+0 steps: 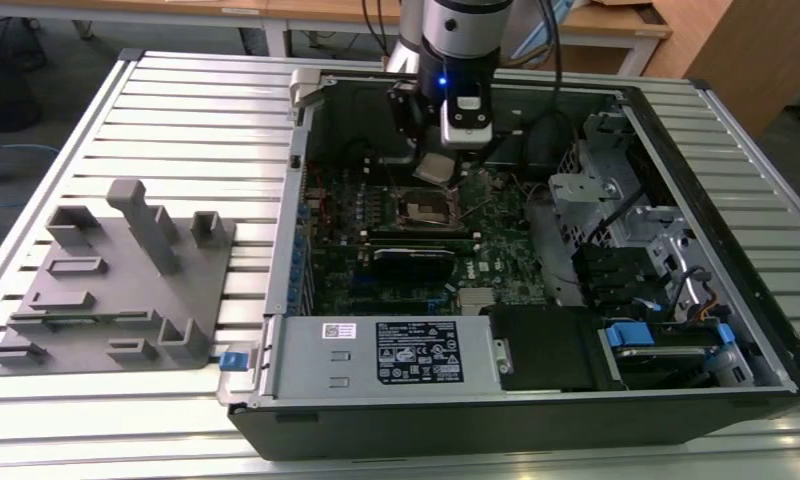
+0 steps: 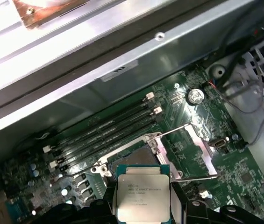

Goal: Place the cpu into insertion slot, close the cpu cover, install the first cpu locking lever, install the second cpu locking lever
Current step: 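Place the cpu into insertion slot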

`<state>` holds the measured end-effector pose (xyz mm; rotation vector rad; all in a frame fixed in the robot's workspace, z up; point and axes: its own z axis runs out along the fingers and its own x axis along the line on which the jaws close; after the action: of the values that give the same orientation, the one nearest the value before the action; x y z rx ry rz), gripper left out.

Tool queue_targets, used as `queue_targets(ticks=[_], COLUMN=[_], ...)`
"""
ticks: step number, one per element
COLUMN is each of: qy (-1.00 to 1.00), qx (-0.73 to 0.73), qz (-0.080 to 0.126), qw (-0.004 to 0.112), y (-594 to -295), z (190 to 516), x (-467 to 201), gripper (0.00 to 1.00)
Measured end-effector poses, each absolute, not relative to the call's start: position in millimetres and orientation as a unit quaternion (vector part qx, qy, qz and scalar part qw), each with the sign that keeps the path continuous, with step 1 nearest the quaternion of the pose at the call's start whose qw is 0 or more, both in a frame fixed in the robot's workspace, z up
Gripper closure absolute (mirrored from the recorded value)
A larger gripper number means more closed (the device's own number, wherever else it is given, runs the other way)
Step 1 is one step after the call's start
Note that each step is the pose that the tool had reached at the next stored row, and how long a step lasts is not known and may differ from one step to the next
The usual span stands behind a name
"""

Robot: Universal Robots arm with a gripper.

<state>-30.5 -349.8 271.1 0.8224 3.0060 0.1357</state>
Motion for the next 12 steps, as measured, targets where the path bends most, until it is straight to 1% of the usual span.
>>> queue_targets(ticks=[12], qy=[0.929], qx=[0.366], qz=[0.042], qw=[0.016], y=[-349.8], z=[269.7], x=[-30.5], gripper=[0.46])
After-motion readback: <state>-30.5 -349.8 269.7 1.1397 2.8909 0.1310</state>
